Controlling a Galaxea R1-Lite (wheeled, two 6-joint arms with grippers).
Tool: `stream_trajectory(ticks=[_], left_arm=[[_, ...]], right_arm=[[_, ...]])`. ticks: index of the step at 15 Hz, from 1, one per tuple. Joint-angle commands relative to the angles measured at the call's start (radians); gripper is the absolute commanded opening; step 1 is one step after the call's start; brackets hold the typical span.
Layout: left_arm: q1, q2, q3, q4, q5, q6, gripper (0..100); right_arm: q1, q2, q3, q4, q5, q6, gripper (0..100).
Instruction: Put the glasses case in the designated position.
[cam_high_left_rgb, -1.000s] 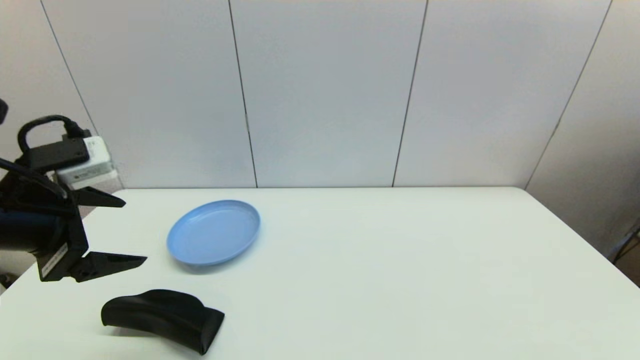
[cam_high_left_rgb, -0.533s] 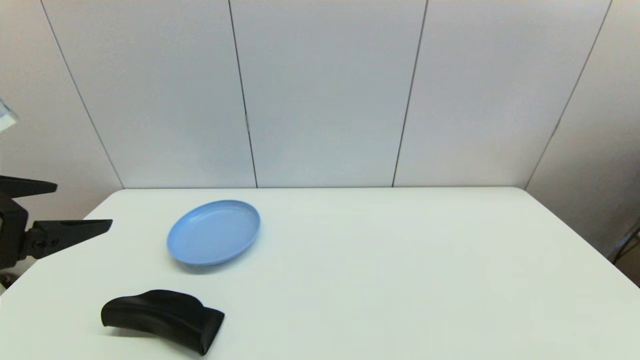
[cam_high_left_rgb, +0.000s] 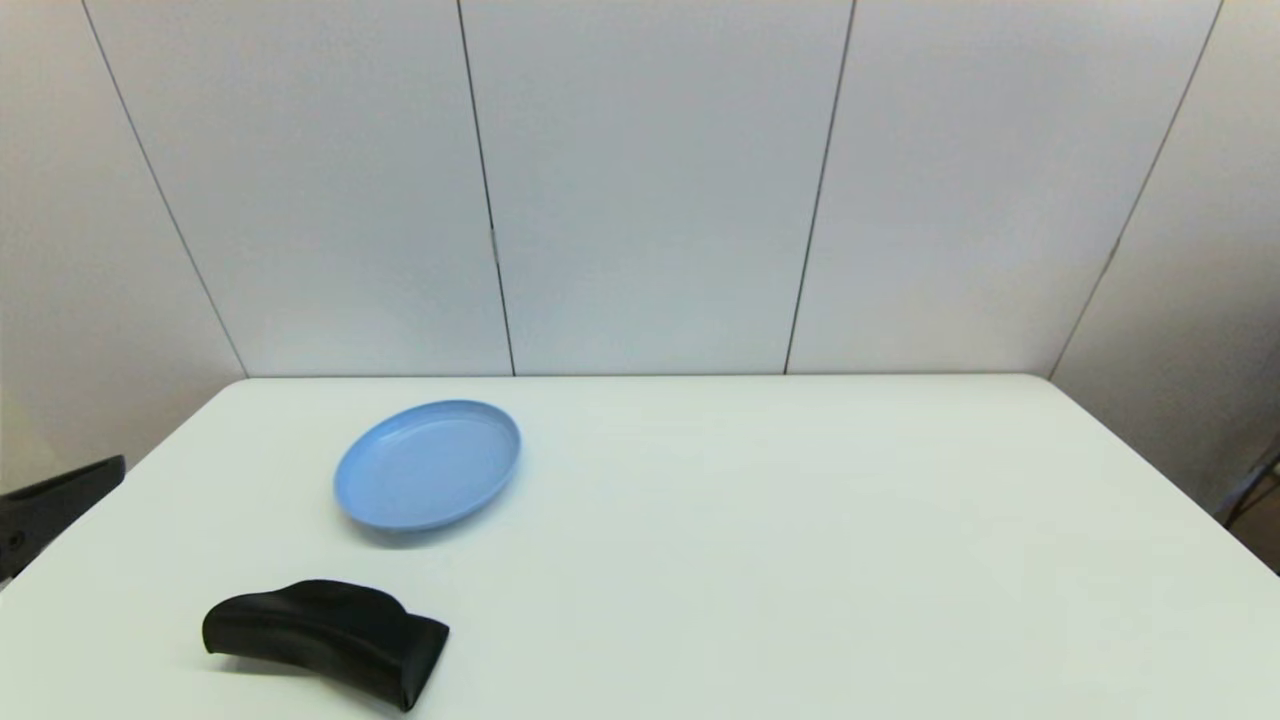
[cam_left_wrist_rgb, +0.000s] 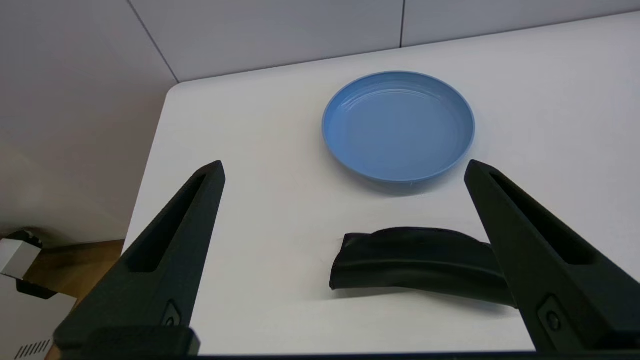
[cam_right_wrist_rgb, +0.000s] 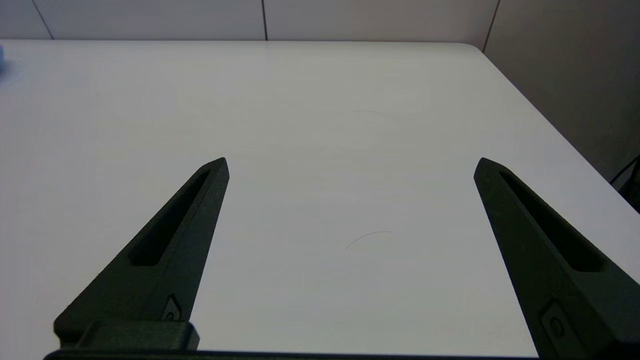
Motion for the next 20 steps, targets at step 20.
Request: stream_trajectory(ticks=[20], left_arm=[[0.05,-0.766,0.707,-0.16,-0.005,-0.038,100]], right_arm=[[0.0,0.0,0.0,0.0,0.001,0.0,100]])
